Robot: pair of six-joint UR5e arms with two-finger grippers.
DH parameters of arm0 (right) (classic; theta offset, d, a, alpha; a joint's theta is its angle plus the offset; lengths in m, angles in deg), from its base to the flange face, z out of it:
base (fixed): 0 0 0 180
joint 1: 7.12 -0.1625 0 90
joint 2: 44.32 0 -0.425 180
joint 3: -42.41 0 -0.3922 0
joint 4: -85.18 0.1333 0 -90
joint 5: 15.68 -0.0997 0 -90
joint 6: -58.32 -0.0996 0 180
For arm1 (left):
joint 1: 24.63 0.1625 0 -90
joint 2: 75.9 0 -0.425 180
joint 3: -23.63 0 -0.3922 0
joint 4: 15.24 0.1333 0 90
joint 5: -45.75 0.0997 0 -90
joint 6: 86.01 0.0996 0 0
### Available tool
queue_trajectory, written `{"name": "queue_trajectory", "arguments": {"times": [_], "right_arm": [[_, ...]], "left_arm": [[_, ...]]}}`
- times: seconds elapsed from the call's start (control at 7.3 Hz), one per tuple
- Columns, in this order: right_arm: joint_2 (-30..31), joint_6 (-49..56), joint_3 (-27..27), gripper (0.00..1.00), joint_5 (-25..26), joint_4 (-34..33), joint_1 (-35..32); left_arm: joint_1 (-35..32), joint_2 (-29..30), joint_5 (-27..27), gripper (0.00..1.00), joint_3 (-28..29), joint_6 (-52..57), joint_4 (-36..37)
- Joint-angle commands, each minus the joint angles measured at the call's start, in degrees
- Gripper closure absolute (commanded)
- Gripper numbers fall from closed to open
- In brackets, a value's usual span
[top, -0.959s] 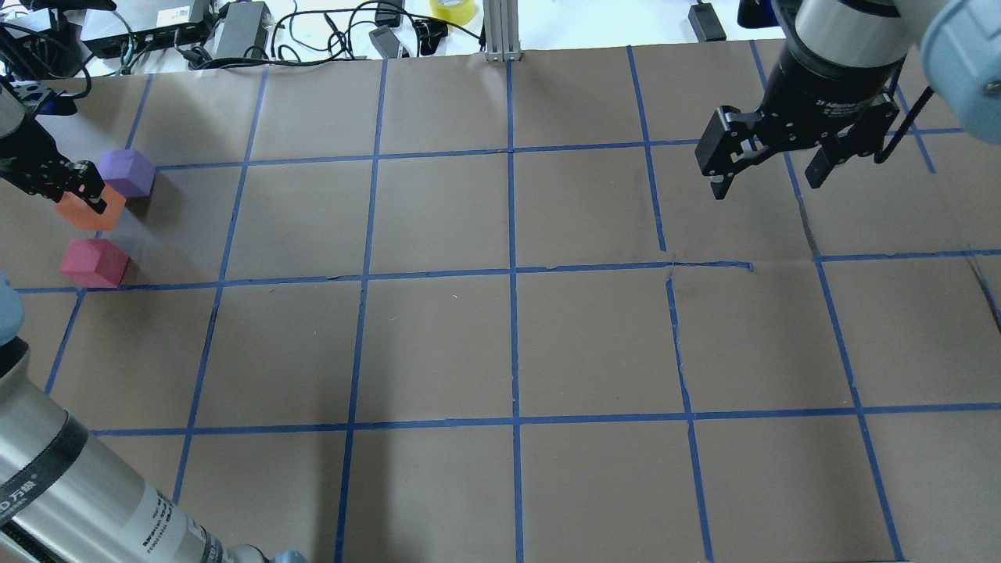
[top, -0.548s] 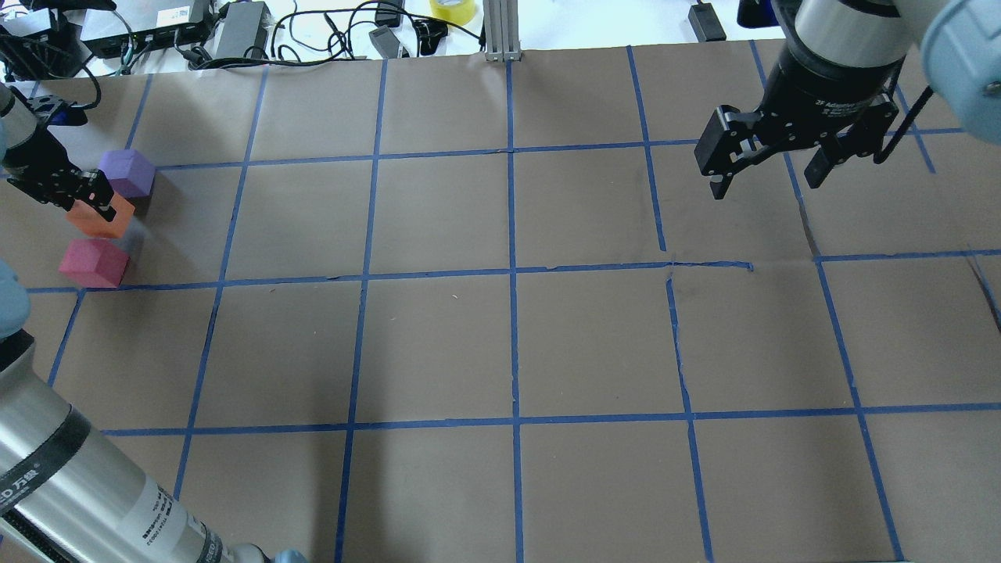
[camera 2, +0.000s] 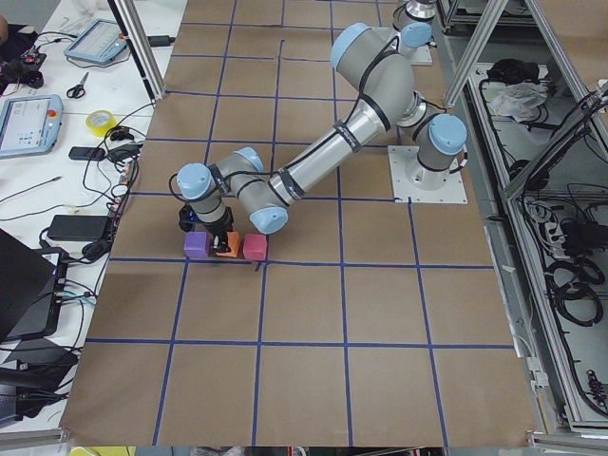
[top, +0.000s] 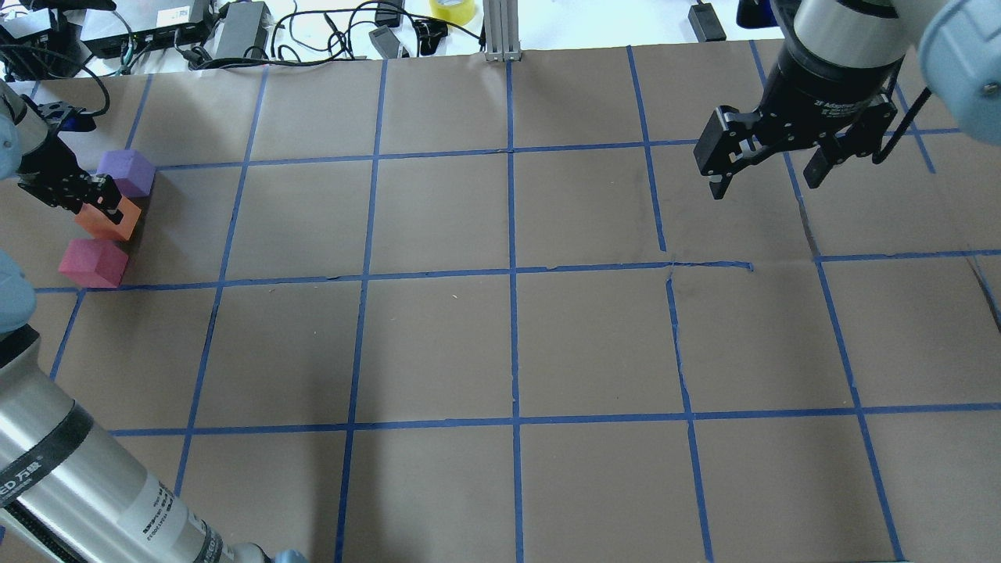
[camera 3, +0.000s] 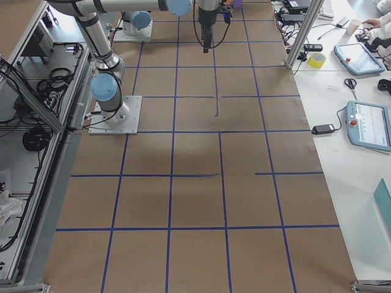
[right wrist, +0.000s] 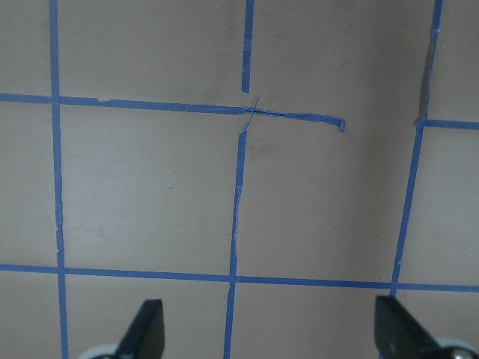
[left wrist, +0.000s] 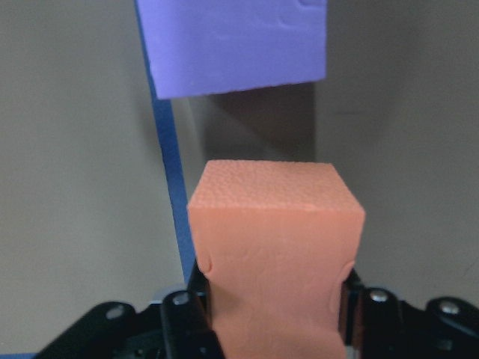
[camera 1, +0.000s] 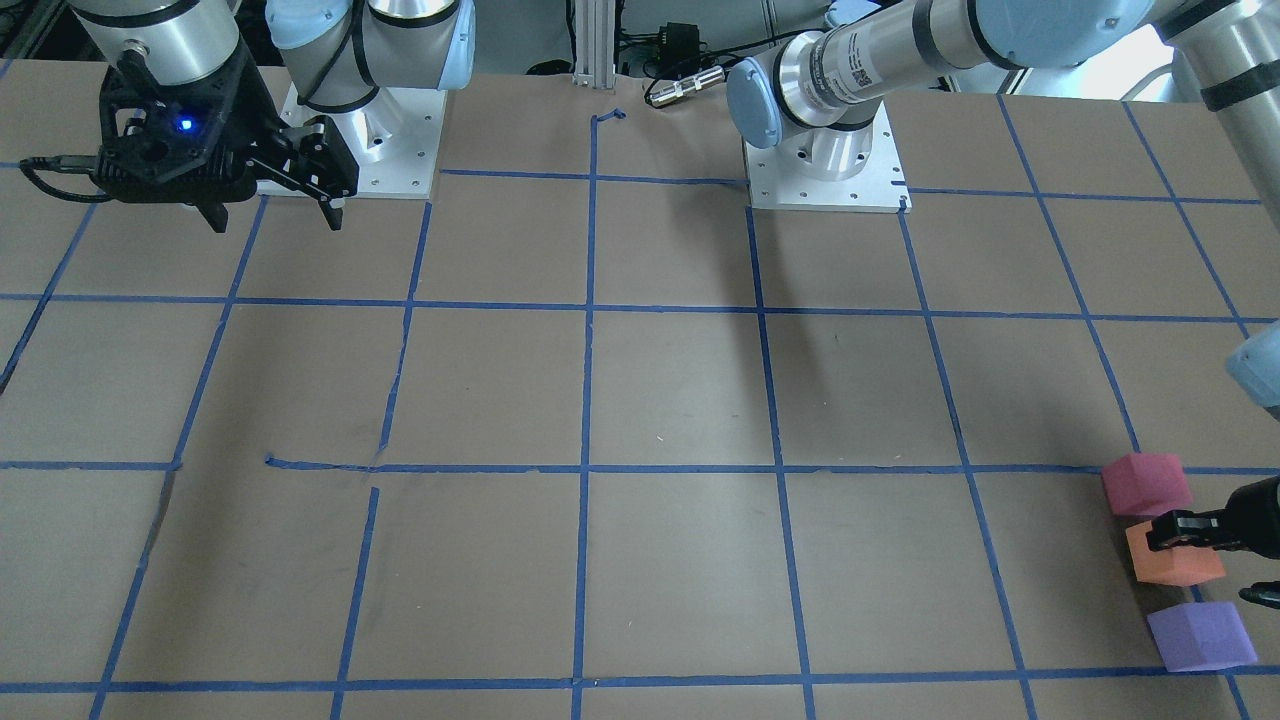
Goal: Arrange blocks in a line
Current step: 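Lower the orange cube between the pink and purple cubes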
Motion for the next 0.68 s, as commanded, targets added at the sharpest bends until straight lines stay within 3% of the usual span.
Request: {"name": "queue_trajectory", "arguments": {"times": [0.0,0.55], "right_arm": [[0.1,0.0,0.1,0.00,0.0,0.0,0.0],[0.0,0.2,0.0,0.00,0.0,-0.1,0.0]], "left_arm": [[-0.1,-0.1,-0.2,1.00,-0.4,-0.1,0.5],[-0.1,-0.2,0.1,1.00,-1.0,-0.2,0.7]]}}
